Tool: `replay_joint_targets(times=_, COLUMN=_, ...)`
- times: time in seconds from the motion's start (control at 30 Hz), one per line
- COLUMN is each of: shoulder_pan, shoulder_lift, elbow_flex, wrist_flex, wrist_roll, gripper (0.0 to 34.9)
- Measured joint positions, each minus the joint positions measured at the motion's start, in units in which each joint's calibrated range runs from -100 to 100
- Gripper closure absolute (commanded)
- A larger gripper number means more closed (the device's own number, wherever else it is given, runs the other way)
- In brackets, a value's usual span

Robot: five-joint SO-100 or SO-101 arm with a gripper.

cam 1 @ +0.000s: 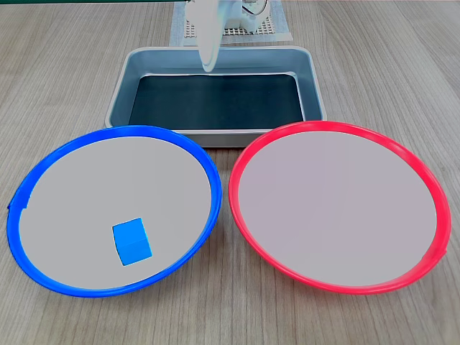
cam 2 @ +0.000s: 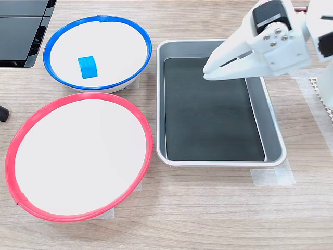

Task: Move a blue block from tray to blue dish

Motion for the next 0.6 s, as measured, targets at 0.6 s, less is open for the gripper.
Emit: replay_joint_targets(times=0.6, shoulder_pan=0.9, shoulder_lift=-6.0, elbow_flex=0.0, wrist_flex=7.5, wrist_roll=-0.1, gripper=34.6)
